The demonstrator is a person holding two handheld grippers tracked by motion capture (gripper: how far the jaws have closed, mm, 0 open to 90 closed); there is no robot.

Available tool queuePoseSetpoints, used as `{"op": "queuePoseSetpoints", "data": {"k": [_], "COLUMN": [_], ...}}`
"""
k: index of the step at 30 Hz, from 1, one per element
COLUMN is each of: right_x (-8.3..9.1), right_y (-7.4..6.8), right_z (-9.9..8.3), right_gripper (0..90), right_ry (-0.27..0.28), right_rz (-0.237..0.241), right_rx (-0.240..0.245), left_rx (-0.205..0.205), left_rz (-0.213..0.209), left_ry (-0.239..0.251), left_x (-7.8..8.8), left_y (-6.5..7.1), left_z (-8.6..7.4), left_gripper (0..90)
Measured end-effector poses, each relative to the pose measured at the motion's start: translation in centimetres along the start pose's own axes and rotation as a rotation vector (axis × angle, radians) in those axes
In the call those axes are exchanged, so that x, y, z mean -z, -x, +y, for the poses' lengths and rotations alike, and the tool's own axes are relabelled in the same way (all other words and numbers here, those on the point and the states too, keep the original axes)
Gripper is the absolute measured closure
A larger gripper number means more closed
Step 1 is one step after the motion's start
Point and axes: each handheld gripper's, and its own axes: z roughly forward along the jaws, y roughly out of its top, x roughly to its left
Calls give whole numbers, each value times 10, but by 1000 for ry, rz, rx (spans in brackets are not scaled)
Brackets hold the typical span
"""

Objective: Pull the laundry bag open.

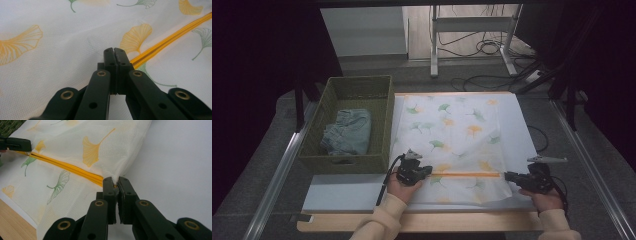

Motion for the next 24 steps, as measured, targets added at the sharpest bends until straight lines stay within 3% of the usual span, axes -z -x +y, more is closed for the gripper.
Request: {"op": "queuePoseSetpoints", "data": {"k": [24], "right_x": [2], "right_y": [3], "right_z": [-1], "right_gripper": [854], "right_ry": [6], "right_rz": [-9], "right_rx": [-5], "left_rx": [26], "left_rz": [36], "left_ry": [18], "left_x": [16], "left_y": [-9], "left_z": [-10], "left_gripper": [900]}}
